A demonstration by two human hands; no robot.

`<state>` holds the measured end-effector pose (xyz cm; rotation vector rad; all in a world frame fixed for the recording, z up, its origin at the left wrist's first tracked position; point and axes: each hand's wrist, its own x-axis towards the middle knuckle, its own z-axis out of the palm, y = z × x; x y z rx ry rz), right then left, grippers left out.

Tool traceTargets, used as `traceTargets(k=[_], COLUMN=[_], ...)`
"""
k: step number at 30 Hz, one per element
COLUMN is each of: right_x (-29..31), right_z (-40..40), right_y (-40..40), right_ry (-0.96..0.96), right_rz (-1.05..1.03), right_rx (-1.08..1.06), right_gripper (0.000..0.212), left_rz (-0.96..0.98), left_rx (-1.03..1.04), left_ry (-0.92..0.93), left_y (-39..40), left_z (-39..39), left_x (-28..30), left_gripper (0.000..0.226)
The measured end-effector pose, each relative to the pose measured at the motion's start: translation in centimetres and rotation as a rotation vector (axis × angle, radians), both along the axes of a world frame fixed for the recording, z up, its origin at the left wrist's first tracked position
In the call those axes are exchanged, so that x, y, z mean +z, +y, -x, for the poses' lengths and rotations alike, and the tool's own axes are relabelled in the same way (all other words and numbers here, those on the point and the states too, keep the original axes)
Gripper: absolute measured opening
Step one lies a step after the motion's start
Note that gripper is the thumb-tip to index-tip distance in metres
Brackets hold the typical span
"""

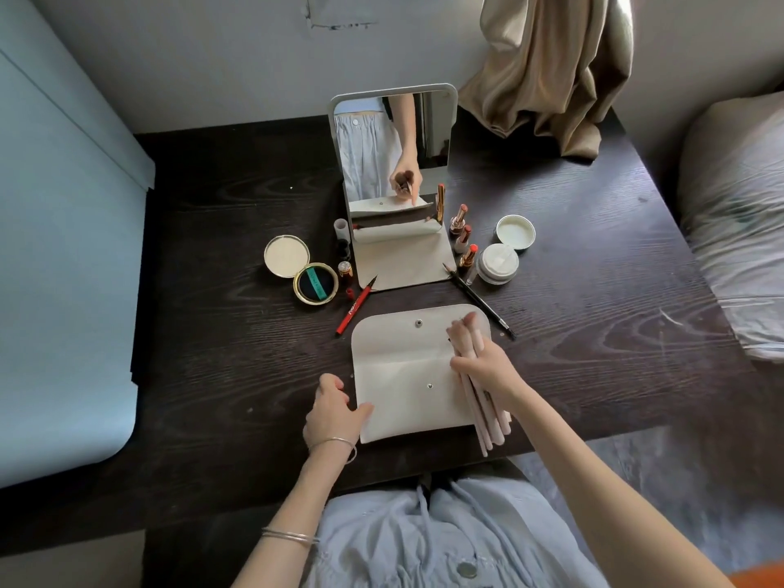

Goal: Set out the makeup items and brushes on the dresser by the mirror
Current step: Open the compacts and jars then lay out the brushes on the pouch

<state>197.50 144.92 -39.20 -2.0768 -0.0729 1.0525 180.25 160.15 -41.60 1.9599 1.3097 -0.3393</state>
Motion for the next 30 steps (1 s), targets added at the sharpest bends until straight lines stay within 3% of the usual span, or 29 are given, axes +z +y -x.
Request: traceTargets(k=[4, 9, 14, 17, 20, 22, 25, 30], right_x=[-0.8, -1.6, -1.2, -0.9, 0.5, 1.5, 2.5, 2.5], right_z=[-0.6, -0.1, 0.5, 0.4, 0.1, 0.1, 0.2, 0.8], right_y=[-0.2, -0.4, 0.5, 0.7, 0.9, 1.2, 1.6, 2.0], right_ry=[-0.055, -0.047, -0.068, -0.064, 0.123, 0.278, 0.383, 0.514], right_rz=[0.064, 0.1, 0.164, 0.121, -0.078, -0.243, -0.349, -0.416], right_rx=[0.053, 0.116, 0.14, 0.142, 0.0, -0.036, 0.011, -0.041], right_gripper=[0.063, 0.082, 0.067, 0.061, 0.032, 0.017, 0.019, 0.011], left_rz=[-0.408, -0.327, -0.29, -0.332, -0.371, -0.102, 0.535, 0.761], left_rx=[-0.492, -0.818, -0.818, -0.811, -0.666, -0.376, -0.013, 0.128], left_ry=[-0.013, 0.077, 0.204, 0.217, -0.1, -0.292, -0.377, -0.407], left_y=[-0.3, 0.2, 0.1, -0.6, -1.3, -1.8, -2.1, -2.2], left_z=[-0.8, -2.2, -3.1, -3.7, -4.5, -5.2, -6.2, -5.9], left_x=[1.3, 0.1, -0.6, 0.2, 1.2, 2.6, 4.6, 5.8], left_gripper=[0.079, 0.1, 0.104, 0.092, 0.041, 0.021, 0.021, 0.022])
